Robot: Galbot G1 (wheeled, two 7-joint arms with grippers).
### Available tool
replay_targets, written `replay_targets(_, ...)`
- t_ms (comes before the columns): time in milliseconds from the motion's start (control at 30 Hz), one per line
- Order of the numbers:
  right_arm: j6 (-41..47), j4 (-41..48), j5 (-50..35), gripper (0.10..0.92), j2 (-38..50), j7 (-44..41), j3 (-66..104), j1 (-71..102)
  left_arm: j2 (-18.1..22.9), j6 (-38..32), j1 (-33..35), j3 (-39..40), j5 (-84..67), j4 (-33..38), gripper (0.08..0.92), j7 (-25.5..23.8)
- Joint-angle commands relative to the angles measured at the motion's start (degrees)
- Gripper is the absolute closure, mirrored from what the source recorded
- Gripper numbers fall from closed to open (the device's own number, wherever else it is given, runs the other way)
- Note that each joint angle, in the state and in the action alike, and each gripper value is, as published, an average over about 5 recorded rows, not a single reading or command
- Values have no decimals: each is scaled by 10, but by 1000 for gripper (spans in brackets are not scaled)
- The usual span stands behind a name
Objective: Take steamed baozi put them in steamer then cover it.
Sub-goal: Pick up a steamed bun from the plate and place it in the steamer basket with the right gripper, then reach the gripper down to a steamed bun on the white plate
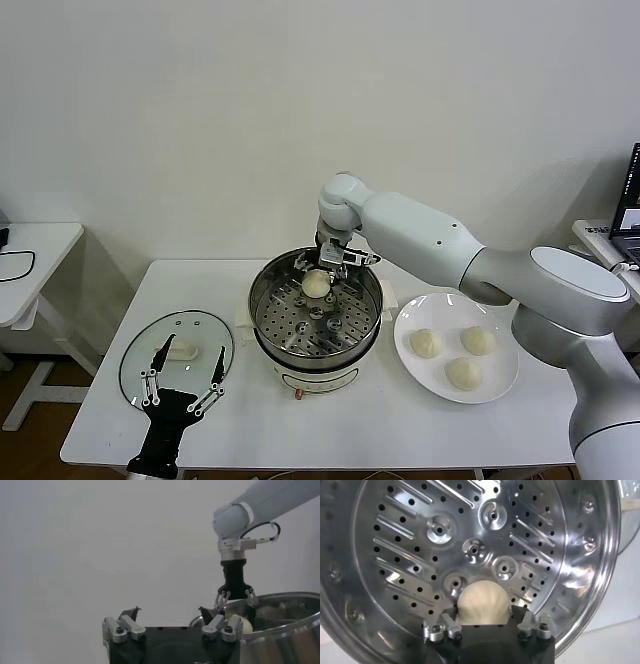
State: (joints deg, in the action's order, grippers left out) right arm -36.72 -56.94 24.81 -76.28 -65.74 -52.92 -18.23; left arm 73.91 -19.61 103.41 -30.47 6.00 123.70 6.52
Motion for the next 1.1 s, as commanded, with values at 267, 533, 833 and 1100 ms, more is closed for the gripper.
replay_targets(267, 276, -80, -343, 203, 189, -127, -80, -164, -6, 0, -1, 1, 1, 2, 177, 0)
replay_targets(533, 387, -56, -453, 203, 288, -77, -191, -149, -8, 1, -5, 7, 1, 1, 177, -1)
replay_targets(833, 409, -56, -434, 203, 308, -23, -223, -43, -5, 4, -8, 7, 2, 0, 177, -1)
replay_targets(1100, 416, -48, -401, 203, 299, 9, -197, 17, -4, 3, -6, 5, 3, -3, 177, 0)
